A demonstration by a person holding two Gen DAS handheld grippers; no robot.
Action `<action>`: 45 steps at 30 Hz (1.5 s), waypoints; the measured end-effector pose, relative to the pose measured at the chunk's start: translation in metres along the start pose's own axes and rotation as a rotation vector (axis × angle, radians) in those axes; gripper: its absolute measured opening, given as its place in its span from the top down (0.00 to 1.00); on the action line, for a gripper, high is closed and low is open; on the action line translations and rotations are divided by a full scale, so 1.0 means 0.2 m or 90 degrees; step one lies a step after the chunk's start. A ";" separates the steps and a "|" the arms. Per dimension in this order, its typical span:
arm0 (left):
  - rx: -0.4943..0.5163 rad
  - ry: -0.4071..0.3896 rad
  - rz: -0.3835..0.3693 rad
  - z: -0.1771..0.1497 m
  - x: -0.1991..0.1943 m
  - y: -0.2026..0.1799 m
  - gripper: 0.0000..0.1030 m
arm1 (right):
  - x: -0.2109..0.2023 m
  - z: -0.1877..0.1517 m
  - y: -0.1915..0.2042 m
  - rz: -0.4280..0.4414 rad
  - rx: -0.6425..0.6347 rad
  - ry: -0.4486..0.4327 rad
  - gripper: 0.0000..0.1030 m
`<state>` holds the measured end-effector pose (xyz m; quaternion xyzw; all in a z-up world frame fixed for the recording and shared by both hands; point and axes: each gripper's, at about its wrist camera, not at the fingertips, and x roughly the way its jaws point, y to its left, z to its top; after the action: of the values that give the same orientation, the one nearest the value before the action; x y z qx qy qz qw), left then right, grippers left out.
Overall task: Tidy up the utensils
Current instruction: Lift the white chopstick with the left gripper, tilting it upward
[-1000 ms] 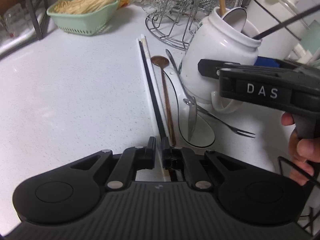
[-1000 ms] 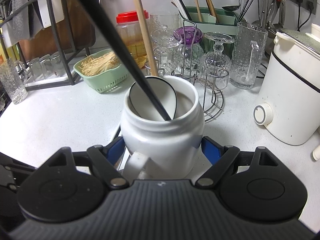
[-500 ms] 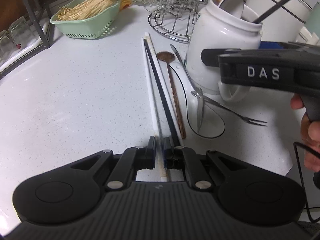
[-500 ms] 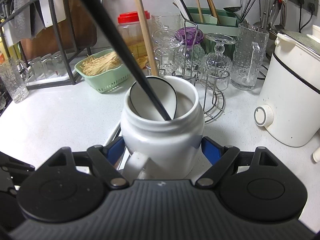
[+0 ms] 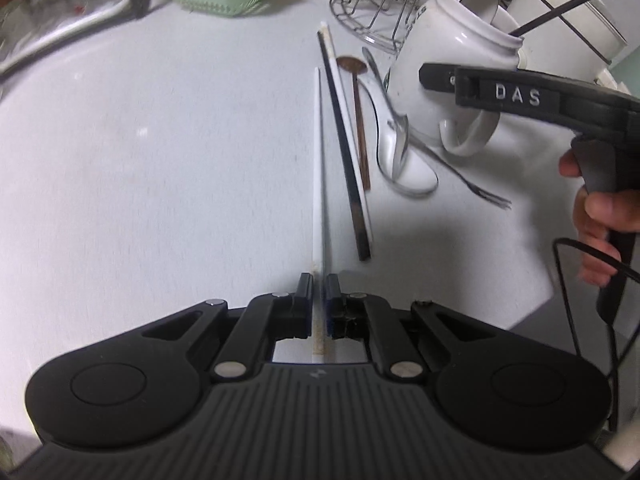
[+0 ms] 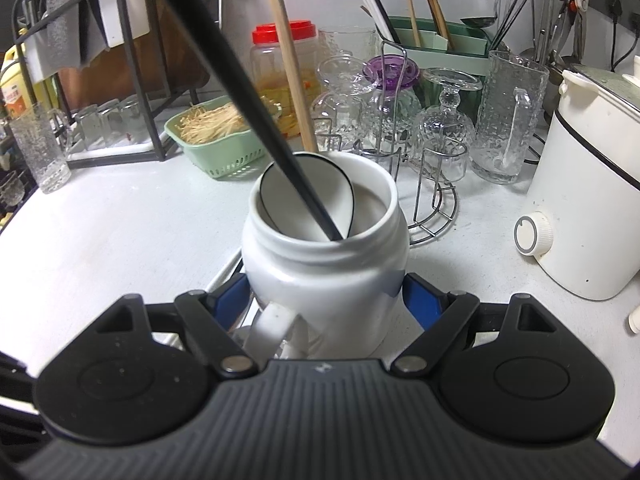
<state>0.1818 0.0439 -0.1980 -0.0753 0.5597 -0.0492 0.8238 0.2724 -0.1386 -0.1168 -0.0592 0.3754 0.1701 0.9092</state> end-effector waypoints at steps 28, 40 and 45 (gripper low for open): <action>-0.071 0.109 -0.079 -0.30 -0.10 -0.04 0.87 | -0.05 -0.04 0.00 0.037 -0.028 0.001 0.17; -0.050 0.145 -0.049 -0.30 0.06 -0.12 0.71 | -0.07 -0.06 0.01 0.037 -0.027 -0.005 0.17; -0.037 0.141 -0.055 -0.28 0.05 -0.13 0.91 | -0.07 -0.06 0.00 0.038 -0.028 -0.005 0.17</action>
<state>0.1342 0.0128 -0.2235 -0.1174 0.6446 -0.0761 0.7516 0.2558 -0.1439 -0.1152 -0.0671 0.3699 0.2053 0.9036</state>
